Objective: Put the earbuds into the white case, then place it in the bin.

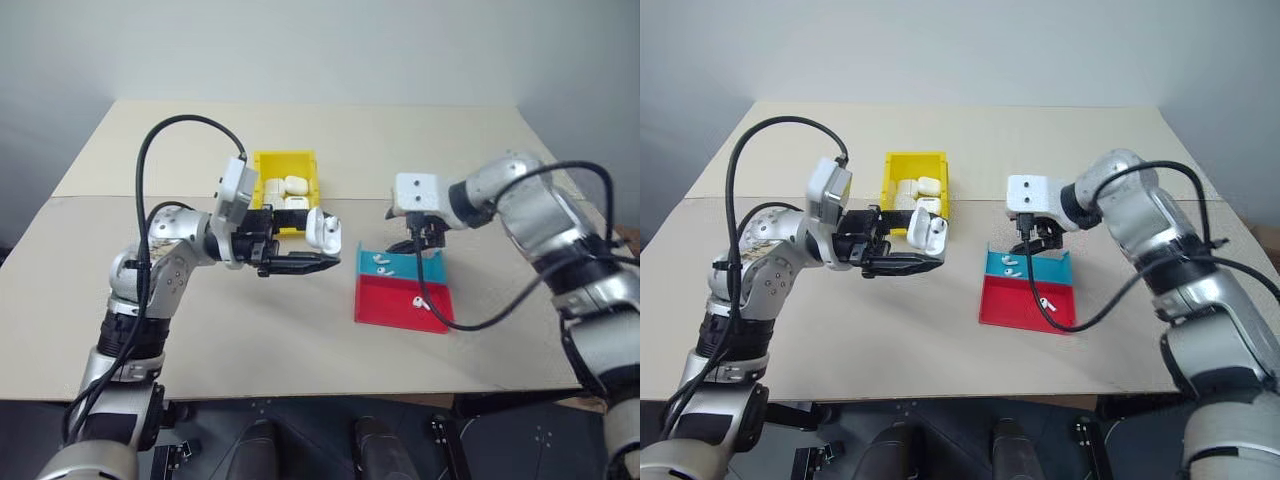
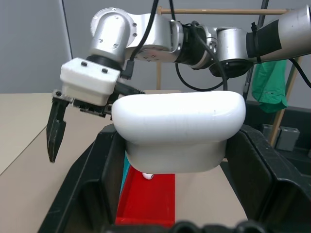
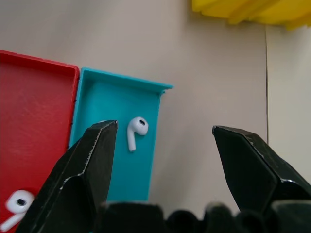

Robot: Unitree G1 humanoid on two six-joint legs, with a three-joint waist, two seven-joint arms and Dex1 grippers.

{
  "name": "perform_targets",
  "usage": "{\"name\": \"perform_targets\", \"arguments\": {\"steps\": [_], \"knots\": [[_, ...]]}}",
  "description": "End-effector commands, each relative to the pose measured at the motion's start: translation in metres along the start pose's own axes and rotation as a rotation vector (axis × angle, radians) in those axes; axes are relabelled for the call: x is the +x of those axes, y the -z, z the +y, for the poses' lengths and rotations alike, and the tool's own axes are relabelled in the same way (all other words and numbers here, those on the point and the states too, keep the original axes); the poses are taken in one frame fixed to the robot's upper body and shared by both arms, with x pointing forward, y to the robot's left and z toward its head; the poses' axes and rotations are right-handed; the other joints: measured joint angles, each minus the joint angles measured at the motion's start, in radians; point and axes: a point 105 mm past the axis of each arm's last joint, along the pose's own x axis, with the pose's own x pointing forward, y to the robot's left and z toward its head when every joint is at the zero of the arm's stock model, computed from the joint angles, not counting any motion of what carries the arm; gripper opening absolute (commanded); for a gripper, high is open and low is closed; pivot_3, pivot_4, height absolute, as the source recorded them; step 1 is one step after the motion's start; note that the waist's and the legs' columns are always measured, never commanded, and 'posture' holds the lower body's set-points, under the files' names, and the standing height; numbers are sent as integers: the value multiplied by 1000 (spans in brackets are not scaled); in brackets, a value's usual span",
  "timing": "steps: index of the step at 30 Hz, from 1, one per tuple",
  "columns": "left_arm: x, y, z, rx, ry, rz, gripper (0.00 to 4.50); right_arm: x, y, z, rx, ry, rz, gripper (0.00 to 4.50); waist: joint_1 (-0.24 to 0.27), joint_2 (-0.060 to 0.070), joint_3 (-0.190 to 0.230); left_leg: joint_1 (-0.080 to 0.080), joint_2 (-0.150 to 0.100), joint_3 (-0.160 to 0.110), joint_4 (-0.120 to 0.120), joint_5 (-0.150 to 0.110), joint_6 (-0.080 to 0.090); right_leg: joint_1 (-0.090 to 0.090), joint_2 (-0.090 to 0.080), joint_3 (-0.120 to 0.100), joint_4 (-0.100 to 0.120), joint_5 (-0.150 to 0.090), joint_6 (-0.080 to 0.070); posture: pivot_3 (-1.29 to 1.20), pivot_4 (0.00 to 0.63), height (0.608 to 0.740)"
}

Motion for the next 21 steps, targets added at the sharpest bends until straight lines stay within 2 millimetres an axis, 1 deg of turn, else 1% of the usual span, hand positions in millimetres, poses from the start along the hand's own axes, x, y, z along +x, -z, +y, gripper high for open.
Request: {"name": "perform_targets", "arguments": {"steps": [1, 3, 10, 21], "knots": [[-3, -12, -5, 67, -13, -17, 2796, 2, 6, -8, -41, -44, 38, 3125, 0, 0, 0, 0, 0, 0, 0, 0, 0, 0, 0, 0, 0, 0, 0, 0, 150, 740], [-4, -13, -6, 70, -26, -18, 2796, 7, 7, -11, -45, -68, 52, 2503, 2, 0, 0, 0, 0, 0, 0, 0, 0, 0, 0, 0, 0, 0, 0, 0, 150, 740], [-8, -13, -10, 76, -68, -13, 2796, 23, 10, -9, -60, -133, 101, 2503, -3, 1, 1, 1, 0, 0, 0, 0, 0, 0, 0, 0, 2, 0, 0, 0, 150, 740], [-10, -15, -11, 80, -84, -9, 2796, 44, 10, -7, -26, -111, 105, 2503, -13, 2, 1, 1, 0, 0, 0, 0, -1, 0, 0, 0, 3, 0, -1, 0, 150, 740]]}}
